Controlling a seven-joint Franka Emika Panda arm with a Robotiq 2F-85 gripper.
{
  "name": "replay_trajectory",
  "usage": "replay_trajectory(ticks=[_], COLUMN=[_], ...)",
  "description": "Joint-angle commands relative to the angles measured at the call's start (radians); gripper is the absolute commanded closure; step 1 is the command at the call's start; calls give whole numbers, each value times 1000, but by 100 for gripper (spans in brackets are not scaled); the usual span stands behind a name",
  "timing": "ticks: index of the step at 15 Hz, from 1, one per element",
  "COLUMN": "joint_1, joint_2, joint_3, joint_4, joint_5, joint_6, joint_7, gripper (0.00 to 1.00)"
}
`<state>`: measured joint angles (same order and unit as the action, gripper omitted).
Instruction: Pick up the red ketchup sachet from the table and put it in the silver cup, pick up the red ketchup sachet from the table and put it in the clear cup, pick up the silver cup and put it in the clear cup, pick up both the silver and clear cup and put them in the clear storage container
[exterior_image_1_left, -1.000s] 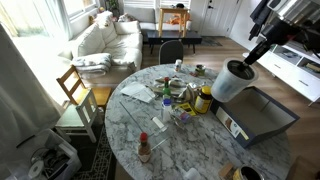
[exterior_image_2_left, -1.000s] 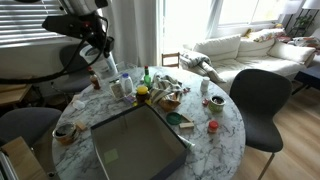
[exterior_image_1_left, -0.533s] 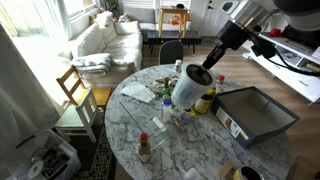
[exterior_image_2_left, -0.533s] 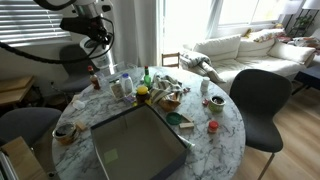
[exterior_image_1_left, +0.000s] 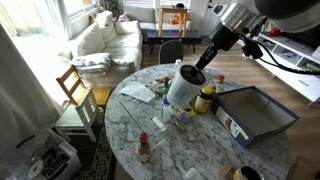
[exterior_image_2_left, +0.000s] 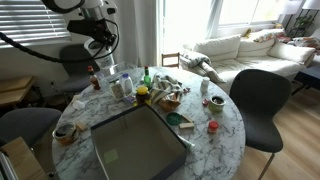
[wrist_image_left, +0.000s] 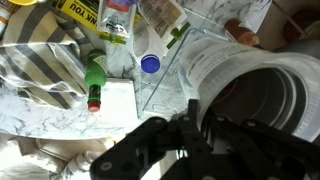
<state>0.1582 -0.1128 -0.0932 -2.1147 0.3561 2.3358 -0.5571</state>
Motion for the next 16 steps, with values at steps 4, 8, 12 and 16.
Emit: replay_trajectory(ticks=[4,8,12,16], joint_1=[-36,-54,-53,-41], joint_2=[186,322,426,507], joint_3=[80,132,153,153], joint_4=[171,305,376,416], joint_5=[49,4,-84,-204], joint_6=[2,-30,-37,-48], joint_7=[66,167,289,399], gripper=[98,98,98,98])
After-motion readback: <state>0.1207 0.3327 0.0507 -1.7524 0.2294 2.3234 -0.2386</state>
